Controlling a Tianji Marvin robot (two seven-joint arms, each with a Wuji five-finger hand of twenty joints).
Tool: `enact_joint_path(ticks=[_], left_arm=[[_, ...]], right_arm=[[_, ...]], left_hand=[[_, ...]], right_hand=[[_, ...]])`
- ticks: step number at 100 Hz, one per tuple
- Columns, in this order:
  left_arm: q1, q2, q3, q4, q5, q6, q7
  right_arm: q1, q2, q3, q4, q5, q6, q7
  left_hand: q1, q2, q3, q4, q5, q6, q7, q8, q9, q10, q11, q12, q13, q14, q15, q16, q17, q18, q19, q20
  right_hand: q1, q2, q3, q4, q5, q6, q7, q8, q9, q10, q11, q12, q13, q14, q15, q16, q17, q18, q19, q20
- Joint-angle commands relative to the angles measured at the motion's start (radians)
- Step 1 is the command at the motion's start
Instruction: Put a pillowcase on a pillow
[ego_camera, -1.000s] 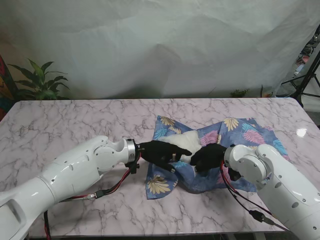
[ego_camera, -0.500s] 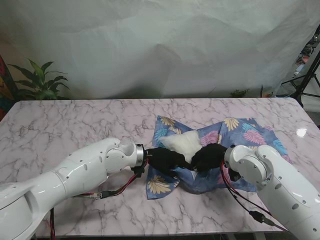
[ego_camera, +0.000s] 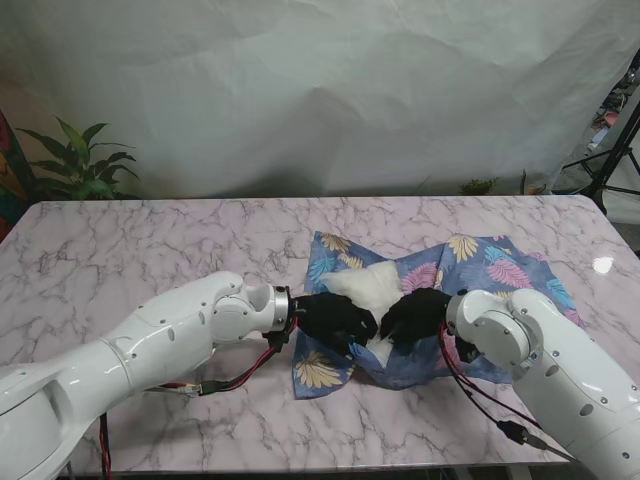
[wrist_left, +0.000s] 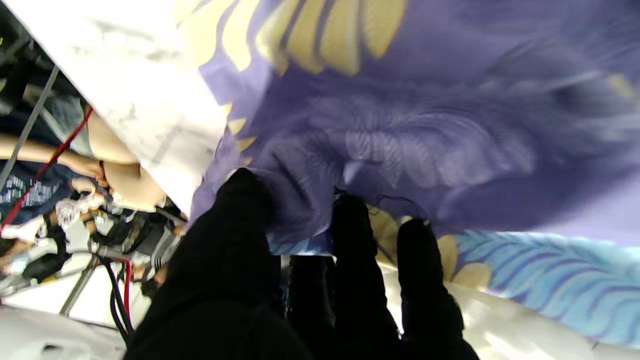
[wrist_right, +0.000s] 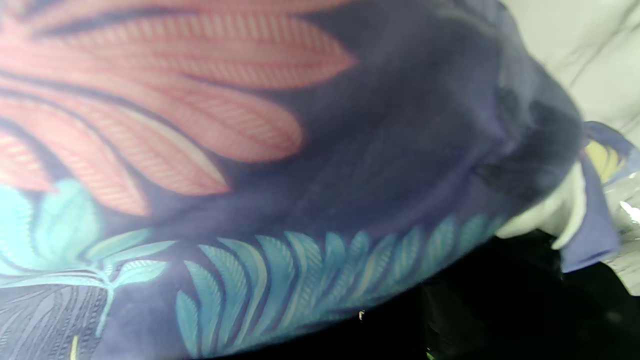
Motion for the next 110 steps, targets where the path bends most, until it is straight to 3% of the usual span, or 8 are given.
enact_joint_path(ticks=[1, 14, 29, 46, 65, 86, 100, 110], left_arm=[[-0.009, 0.028, -0.005, -0.008, 0.03, -0.016, 0.0], [-0.009, 0.036, -0.002, -0.011, 0.072, -0.058, 0.025], [-0.013, 0.007, 0.028, 0.061, 0.103, -0.128, 0.095], [-0.005, -0.026, 0.035, 0.131, 0.149, -0.193, 0.191], [0.027, -0.011, -0.009, 0.111, 0.227, -0.217, 0.27], [0.065, 0.022, -0.066, 0.053, 0.217, -0.218, 0.23], [0.061, 0.035, -0.054, 0.048, 0.077, -0.212, 0.096], [0.038, 0.03, -0.021, 0.074, 0.038, -0.207, 0.064]], right_arm=[[-0.006, 0.01, -0.01, 0.04, -0.008, -0.002, 0.014], [-0.002, 0.01, -0.016, 0.044, -0.006, -0.002, 0.015], [-0.005, 0.011, -0.014, 0.04, -0.01, 0.002, 0.019], [-0.012, 0.012, -0.008, 0.034, -0.016, 0.008, 0.028], [-0.01, 0.012, -0.014, 0.04, -0.015, 0.014, 0.033], [-0.007, 0.012, -0.022, 0.044, -0.014, 0.017, 0.031], [-0.004, 0.013, -0.026, 0.046, -0.012, 0.018, 0.032], [-0.002, 0.012, -0.03, 0.049, -0.01, 0.018, 0.029]], left_hand=[[-0.026, 0.003, -0.013, -0.021, 0.069, -0.033, 0.081, 0.021, -0.047, 0.025, -0.147, -0.129, -0.11, 0.05, -0.189, -0.154, -0.069, -0.007, -0.124, -0.047], [-0.078, -0.034, -0.014, -0.027, 0.106, -0.041, 0.102, -0.001, -0.053, 0.015, -0.394, -0.313, -0.283, 0.106, -0.396, -0.409, -0.157, -0.02, -0.329, -0.163], [-0.142, -0.059, -0.004, -0.03, 0.131, -0.113, 0.1, -0.008, -0.037, -0.018, -0.401, -0.415, -0.344, 0.106, -0.511, -0.558, -0.158, -0.056, -0.593, -0.322], [-0.189, -0.092, 0.015, -0.036, 0.146, -0.137, 0.125, -0.008, -0.023, -0.055, -0.381, -0.497, -0.353, 0.069, -0.563, -0.593, -0.167, -0.094, -0.776, -0.346], [-0.265, -0.101, 0.028, -0.035, 0.157, -0.132, 0.246, 0.031, 0.029, -0.09, -0.312, -0.481, -0.342, 0.056, -0.532, -0.565, -0.155, -0.091, -0.842, -0.332], [-0.302, -0.087, 0.156, -0.04, 0.054, -0.12, 0.331, 0.101, 0.631, -0.052, -0.301, -0.494, -0.016, -0.01, -0.403, -0.561, -0.147, -0.129, -0.781, -0.267], [-0.236, -0.017, 0.063, -0.034, 0.008, -0.124, 0.281, 0.191, 0.968, -0.016, -0.138, -0.405, 0.311, 0.043, -0.303, -0.501, -0.12, -0.119, -0.667, -0.29], [-0.178, 0.006, 0.021, -0.02, 0.021, -0.077, 0.196, 0.102, 1.051, -0.168, 0.098, -0.241, 0.43, 0.023, -0.2, -0.395, -0.111, -0.116, -0.492, -0.302]], right_hand=[[0.018, 0.009, 0.029, -0.002, 0.005, 0.03, 0.033, 0.006, 0.022, 0.029, 0.034, 0.008, 0.045, 0.045, 0.009, 0.007, 0.024, 0.082, 0.012, 0.013], [0.018, 0.009, 0.027, -0.002, 0.004, 0.03, 0.033, 0.007, 0.021, 0.032, 0.034, 0.008, 0.048, 0.046, 0.011, 0.007, 0.025, 0.082, 0.013, 0.014], [0.02, 0.01, 0.025, -0.002, 0.004, 0.03, 0.033, 0.007, 0.023, 0.032, 0.035, 0.008, 0.049, 0.047, 0.012, 0.008, 0.027, 0.081, 0.013, 0.014], [0.026, 0.012, 0.021, -0.005, 0.003, 0.03, 0.032, 0.003, 0.024, 0.03, 0.036, 0.009, 0.053, 0.048, 0.014, 0.009, 0.028, 0.079, 0.014, 0.015], [0.03, 0.015, 0.018, -0.009, 0.002, 0.031, 0.032, -0.002, 0.021, 0.03, 0.036, 0.008, 0.054, 0.049, 0.015, 0.01, 0.029, 0.076, 0.015, 0.016], [0.031, 0.022, 0.011, -0.008, -0.007, 0.027, 0.032, -0.006, 0.017, 0.03, 0.036, 0.009, 0.052, 0.049, 0.016, 0.01, 0.03, 0.076, 0.015, 0.016], [0.03, 0.025, 0.008, -0.006, -0.012, 0.024, 0.033, -0.005, 0.014, 0.03, 0.036, 0.009, 0.05, 0.049, 0.016, 0.01, 0.029, 0.075, 0.015, 0.017], [0.031, 0.024, 0.007, -0.006, -0.012, 0.023, 0.034, -0.005, 0.013, 0.031, 0.035, 0.009, 0.049, 0.049, 0.016, 0.01, 0.029, 0.076, 0.016, 0.017]])
